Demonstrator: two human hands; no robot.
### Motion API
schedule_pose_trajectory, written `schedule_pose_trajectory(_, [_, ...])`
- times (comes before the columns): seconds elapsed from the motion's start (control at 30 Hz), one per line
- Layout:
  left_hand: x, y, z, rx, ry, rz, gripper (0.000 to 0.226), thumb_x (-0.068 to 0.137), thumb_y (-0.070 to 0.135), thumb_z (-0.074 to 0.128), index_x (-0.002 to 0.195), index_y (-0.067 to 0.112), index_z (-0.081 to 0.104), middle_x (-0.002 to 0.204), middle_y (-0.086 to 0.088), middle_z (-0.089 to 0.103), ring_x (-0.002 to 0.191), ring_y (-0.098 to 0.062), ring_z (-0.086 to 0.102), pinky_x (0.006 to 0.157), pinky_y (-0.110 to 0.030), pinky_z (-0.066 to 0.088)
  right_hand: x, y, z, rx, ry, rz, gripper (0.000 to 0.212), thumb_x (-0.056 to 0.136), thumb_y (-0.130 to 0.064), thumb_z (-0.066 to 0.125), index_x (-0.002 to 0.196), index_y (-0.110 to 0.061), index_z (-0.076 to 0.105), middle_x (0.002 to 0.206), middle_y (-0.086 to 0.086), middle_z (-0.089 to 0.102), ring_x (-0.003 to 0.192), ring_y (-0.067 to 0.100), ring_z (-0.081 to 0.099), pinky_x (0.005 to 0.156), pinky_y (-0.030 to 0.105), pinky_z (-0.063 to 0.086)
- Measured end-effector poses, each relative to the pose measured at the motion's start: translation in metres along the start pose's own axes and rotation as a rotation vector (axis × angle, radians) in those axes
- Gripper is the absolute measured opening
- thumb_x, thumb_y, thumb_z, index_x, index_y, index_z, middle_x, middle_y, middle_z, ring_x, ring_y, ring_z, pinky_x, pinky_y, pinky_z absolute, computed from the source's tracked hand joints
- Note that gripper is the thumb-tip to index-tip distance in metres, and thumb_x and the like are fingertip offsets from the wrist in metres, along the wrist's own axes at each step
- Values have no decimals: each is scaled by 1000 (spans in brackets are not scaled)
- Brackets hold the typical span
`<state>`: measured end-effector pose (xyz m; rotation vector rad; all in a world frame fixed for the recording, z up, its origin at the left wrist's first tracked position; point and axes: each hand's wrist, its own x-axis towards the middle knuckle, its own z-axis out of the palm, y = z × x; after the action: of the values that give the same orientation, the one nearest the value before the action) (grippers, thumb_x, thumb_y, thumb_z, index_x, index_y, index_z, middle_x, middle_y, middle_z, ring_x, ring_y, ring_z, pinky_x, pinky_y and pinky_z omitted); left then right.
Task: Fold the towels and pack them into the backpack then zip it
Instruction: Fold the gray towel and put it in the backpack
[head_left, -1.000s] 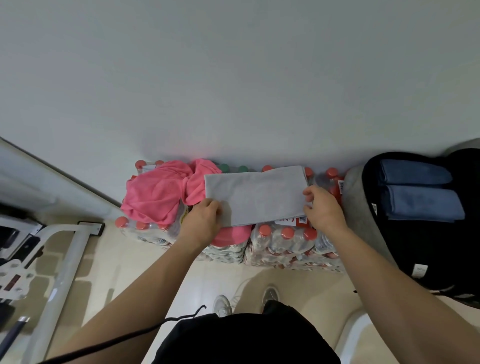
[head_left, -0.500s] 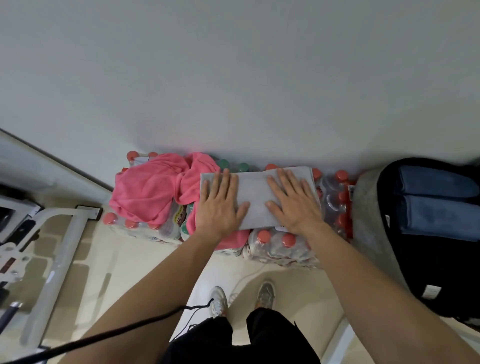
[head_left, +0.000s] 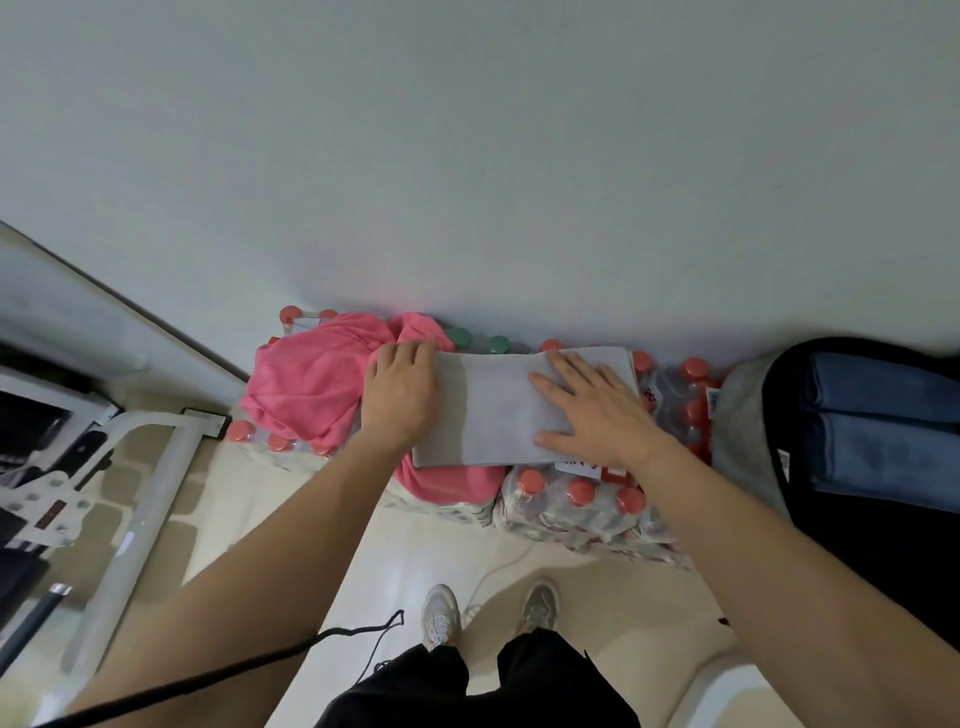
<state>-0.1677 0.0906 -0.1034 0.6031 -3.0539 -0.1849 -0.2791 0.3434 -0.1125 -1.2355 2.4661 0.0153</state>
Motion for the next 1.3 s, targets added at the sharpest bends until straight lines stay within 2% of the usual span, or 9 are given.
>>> schedule_pose_trajectory(0.2, [26,-5,-16,-107,-244,-206,50,76,41,65,121,22,55,117,-8,59,111,-36,50,92,-45,42,12,4,-8,-43,-61,-29,104,74,-85,45,154,-43,-6,163,-2,-21,150,24,-15,122,51,5])
schedule_pose_trajectory(0.43, [28,4,-36,-352,-118,-166,14,80,32,66,83,21,58,85,0,64,81,-23,61,67,-34,48,19,0,-4,0,-81,4,104,71,-87,45,152,-47,-9,162,-2,-23,149,30,-20,121,55,0])
schedule_pose_trajectory(0.63, [3,11,-33,-573,-161,-329,29,88,37,68,98,12,55,91,0,62,83,-18,59,71,-34,49,17,0,5,40,-71,12,106,72,-88,44,151,-48,-13,159,-2,-32,146,27,-29,120,56,-7])
schedule_pose_trajectory(0.77, [-7,5,-29,-565,-270,-354,14,85,27,66,77,16,65,73,5,66,74,-16,65,52,-19,44,18,0,7,51,-66,11,106,71,-88,44,150,-48,-14,159,-2,-33,146,26,-31,119,56,-9])
schedule_pose_trajectory(0.83, [-7,7,-36,-569,-221,-363,18,84,25,66,69,14,61,66,6,60,65,-14,57,48,-20,37,19,-1,6,54,-68,18,106,71,-89,44,150,-49,-13,159,-1,-32,146,27,-30,119,56,-9])
schedule_pose_trajectory(0.97, [0,18,-60,-722,-78,-364,12,81,25,71,86,15,67,74,0,71,60,-19,68,54,-31,57,22,-11,6,84,-60,67,105,70,-89,42,151,-48,-11,160,2,-29,146,29,-30,118,57,-9])
schedule_pose_trajectory(1.07, [8,37,-76,-754,-81,-277,13,82,25,73,90,16,67,73,-1,71,49,-16,66,46,-26,53,23,-22,5,104,-45,101,106,70,-90,41,152,-46,-11,161,4,-27,146,29,-29,118,58,-8])
schedule_pose_trajectory(1.2, [15,77,-76,-745,-88,-176,18,80,27,74,89,14,64,71,2,70,47,-12,64,47,-24,51,9,-15,0,114,86,122,96,80,-78,43,156,-37,1,165,5,-13,151,29,-13,122,52,0])
schedule_pose_trajectory(1.3, [15,109,-65,-764,-163,-124,22,81,28,74,90,12,60,71,0,71,47,-12,66,47,-25,53,-20,0,2,194,337,215,62,95,-43,48,151,-19,34,159,12,25,148,30,20,122,46,18])
